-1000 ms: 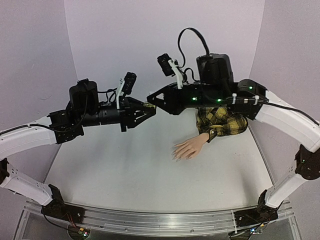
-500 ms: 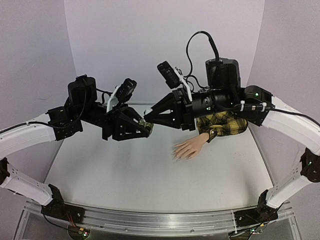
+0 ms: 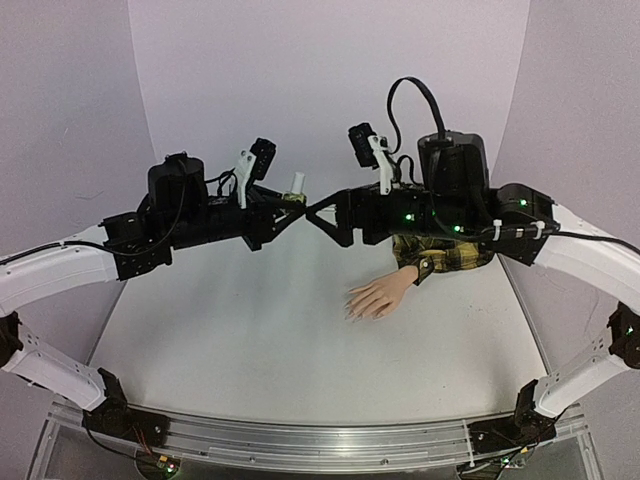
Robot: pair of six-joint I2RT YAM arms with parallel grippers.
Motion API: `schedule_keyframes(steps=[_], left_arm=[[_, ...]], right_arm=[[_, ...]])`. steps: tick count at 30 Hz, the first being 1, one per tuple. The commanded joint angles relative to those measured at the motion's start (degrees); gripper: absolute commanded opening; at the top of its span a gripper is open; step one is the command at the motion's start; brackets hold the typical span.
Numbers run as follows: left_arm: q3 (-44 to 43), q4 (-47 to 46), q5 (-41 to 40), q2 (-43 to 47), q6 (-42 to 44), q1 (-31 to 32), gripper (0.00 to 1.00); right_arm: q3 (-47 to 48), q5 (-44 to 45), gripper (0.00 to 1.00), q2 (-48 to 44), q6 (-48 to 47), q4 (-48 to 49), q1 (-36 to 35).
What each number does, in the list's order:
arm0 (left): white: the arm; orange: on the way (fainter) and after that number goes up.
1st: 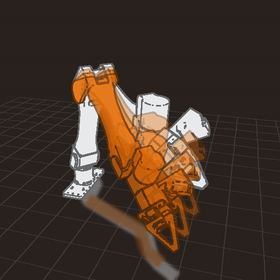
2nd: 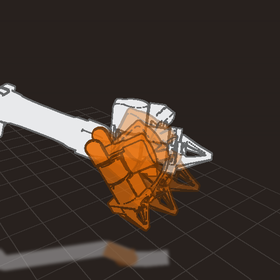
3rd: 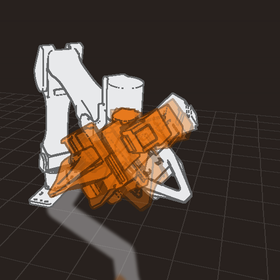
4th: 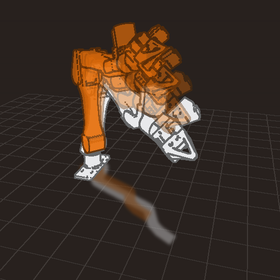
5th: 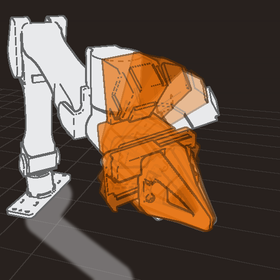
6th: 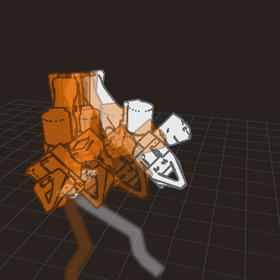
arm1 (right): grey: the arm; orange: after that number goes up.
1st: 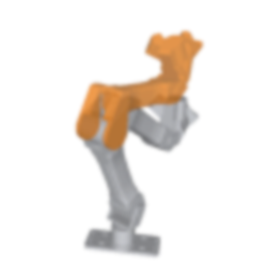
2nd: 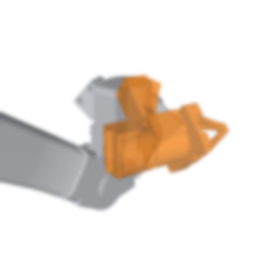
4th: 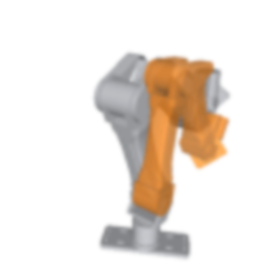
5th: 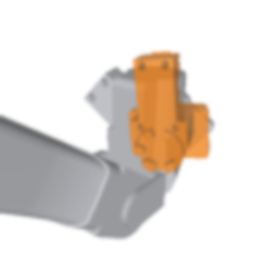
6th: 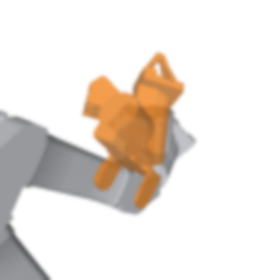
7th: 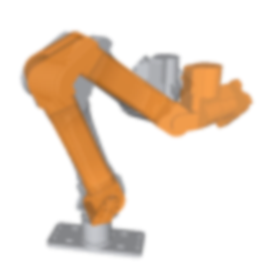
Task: Paint the nails
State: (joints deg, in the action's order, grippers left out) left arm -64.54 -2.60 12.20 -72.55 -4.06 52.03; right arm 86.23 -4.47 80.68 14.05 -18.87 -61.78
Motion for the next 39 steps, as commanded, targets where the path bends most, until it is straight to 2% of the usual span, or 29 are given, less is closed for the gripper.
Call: schedule_keyframes(steps=[1,5,11,15,18,21,27,30,33,35,37,39], left_arm=[[-4.28,-2.15,-12.2,-3.37,2.39,1.59,0.0],[-5.65,-2.24,-14.84,-5.8,2.66,2.6,0.0],[-4.38,-4.72,-13.88,-5.34,3.28,3.99,0.0],[-3.61,-5.6,-13.55,-5.06,3.3,4.46,0.0],[-3.53,-5.83,-13.22,-5.2,3.5,4.85,0.0],[-3.59,-5.9,-13.37,-5.21,3.82,5.13,0.0],[-3.53,-6.27,-13.64,-4.82,3.98,5.36,0.0],[-3.03,-6.62,-13.21,-4.31,3.98,5.36,0.0],[-2.1,-7.17,-11.95,-3.32,3.46,5.36,0.0],[-0.98,-7.83,-7.43,-2.07,2.79,5.36,0.0],[0.94,-9.03,1.12,0.09,2.78,5.28,0.0],[2.91,-10.87,15.27,2.26,2.53,4.95,0.0]], right_arm=[[3.47,13.22,0.9,2.05,12.39,0.8,-0.29],[7.6,15.16,0.85,6.27,16.59,-0.76,-0.33],[12.97,21.28,0.65,9.71,19.4,-4.74,-0.33],[15.7,20.55,0.54,12.08,19.68,-5.38,-0.31],[17.49,19.3,0.5,13.65,19.55,-5.85,-0.34],[18.9,18.47,0.39,14.81,18.96,-6.3,-0.35],[19.81,16.04,0.35,16.07,18.23,-6.78,-0.31],[19.86,15.0,0.23,15.98,16.56,-6.84,-0.3],[20.07,11.44,0.03,15.63,11.56,-6.74,-0.35],[19.54,7.61,0.0,14.77,6.03,-6.68,-0.36],[18.04,3.44,0.0,13.06,-1.23,-6.49,-0.27],[15.81,-12.75,0.0,11.01,-8.71,-6.08,0.04]])
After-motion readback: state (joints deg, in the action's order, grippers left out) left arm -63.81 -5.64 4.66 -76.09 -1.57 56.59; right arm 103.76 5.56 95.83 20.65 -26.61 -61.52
